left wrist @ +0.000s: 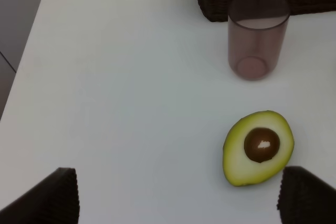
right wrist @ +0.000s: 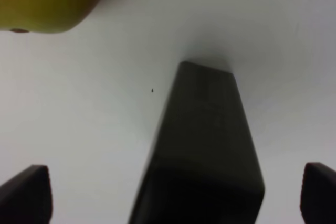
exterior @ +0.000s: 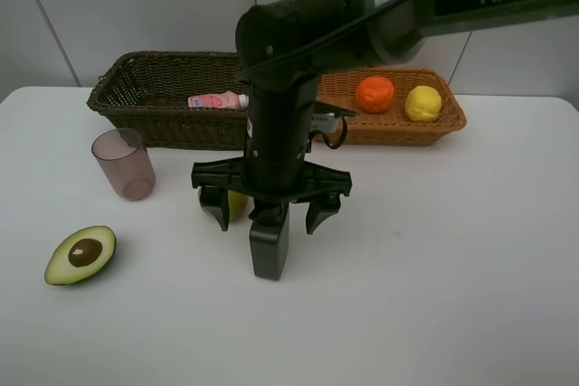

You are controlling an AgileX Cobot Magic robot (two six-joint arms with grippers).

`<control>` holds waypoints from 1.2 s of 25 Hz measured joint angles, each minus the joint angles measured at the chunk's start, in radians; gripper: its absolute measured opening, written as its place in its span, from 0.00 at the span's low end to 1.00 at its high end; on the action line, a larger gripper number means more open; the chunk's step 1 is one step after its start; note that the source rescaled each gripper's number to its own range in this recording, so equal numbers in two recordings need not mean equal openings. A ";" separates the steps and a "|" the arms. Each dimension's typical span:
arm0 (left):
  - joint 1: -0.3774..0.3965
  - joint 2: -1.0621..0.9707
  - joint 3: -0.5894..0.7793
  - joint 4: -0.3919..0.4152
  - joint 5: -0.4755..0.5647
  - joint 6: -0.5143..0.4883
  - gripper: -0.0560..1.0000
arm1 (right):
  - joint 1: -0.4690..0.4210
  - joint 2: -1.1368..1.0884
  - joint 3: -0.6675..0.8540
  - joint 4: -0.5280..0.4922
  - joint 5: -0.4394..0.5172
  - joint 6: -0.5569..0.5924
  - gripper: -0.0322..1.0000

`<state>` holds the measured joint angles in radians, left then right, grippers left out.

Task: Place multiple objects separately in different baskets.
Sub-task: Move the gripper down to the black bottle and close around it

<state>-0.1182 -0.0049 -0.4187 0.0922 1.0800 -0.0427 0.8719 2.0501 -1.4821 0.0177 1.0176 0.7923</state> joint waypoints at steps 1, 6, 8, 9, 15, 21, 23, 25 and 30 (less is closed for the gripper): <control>0.000 0.000 0.000 0.000 0.000 0.000 1.00 | 0.000 0.000 0.000 0.000 0.000 0.000 1.00; 0.000 0.000 0.000 0.000 0.000 0.000 1.00 | 0.000 0.000 0.000 0.000 0.003 0.000 1.00; 0.000 0.000 0.000 0.000 0.000 0.000 1.00 | 0.000 0.000 0.000 0.000 0.003 0.000 1.00; 0.000 0.000 0.000 0.000 0.000 0.000 1.00 | 0.000 0.000 0.000 0.000 0.003 0.000 1.00; 0.000 0.000 0.000 0.000 0.000 0.000 1.00 | 0.000 0.000 0.000 -0.003 0.011 0.000 1.00; 0.000 0.000 0.000 0.000 0.000 0.000 1.00 | 0.000 0.000 0.000 -0.012 0.025 0.000 0.92; 0.000 0.000 0.000 0.000 0.000 0.000 1.00 | 0.000 0.000 0.000 -0.018 0.032 0.000 0.77; 0.000 0.000 0.000 0.000 0.000 0.000 1.00 | 0.000 0.000 0.000 -0.018 0.033 0.001 0.55; 0.000 0.000 0.000 0.000 0.000 0.000 1.00 | 0.000 0.000 0.000 -0.018 0.038 0.005 0.31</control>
<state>-0.1182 -0.0049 -0.4187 0.0922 1.0800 -0.0427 0.8719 2.0501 -1.4821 0.0000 1.0557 0.7969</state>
